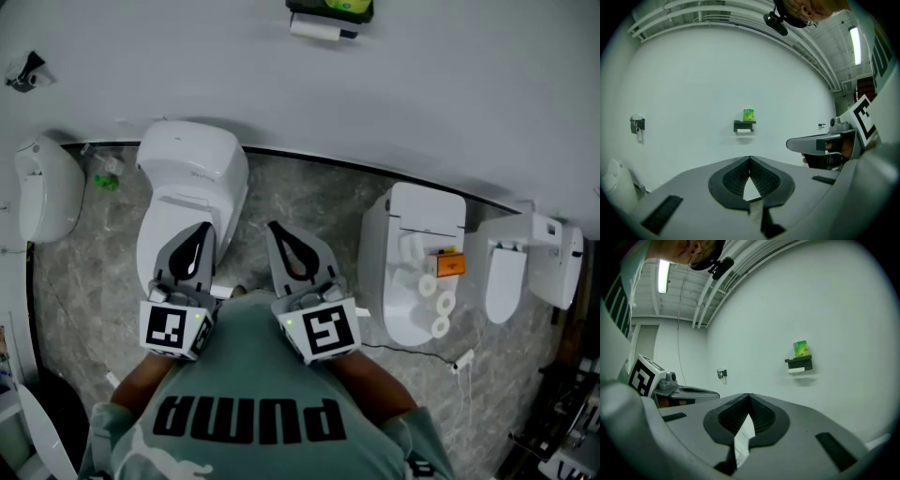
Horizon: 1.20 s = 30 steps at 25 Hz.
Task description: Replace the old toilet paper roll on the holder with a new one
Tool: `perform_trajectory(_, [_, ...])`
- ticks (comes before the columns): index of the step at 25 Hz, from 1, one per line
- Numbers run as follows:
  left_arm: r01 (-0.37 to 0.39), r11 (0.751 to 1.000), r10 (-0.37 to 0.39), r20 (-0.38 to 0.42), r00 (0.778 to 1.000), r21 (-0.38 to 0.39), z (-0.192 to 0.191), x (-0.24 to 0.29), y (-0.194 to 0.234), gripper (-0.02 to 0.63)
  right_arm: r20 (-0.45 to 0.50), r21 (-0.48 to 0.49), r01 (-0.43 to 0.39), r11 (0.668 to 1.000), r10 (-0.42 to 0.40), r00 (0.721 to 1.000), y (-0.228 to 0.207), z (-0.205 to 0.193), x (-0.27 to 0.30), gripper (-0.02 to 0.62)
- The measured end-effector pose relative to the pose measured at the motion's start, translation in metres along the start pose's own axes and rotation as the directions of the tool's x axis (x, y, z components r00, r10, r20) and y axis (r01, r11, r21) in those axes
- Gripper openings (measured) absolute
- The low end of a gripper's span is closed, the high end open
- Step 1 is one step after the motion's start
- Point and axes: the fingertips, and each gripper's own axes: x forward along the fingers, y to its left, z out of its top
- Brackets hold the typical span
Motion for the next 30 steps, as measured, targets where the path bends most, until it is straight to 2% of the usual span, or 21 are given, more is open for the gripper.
perform_trajectory(9, [-0.022,1.000,0.022,-0.017,1.000,0.009,-0.002,0.025,-0.043,0.003,0.011,0.048,-0.015,0.999,0.014,1.000,-0.043,-0.003,-0.021,0.003])
perform_trajectory(18, [-0.010,1.000,0.011,-0.043,0.999,0.024,0.002,0.046,-0.052,0.003,-0.007,0.093,-0.001,0.996,0.002,1.000,-0.066,-0.006,-0.018,0.003])
perform_trajectory(26, [0.078,0.997,-0.077,-0.045,0.996,0.024,0.006,0.073,-0.052,0.003,-0.022,0.076,0.072,0.995,-0.071,0.997,-0.083,-0.004,-0.009,0.003])
perform_trajectory(30, [0.098,0.995,-0.098,-0.043,0.994,0.004,0.009,0.085,-0.042,0.003,-0.038,0.065,0.096,0.993,-0.094,0.995,-0.086,-0.003,0.003,0.003])
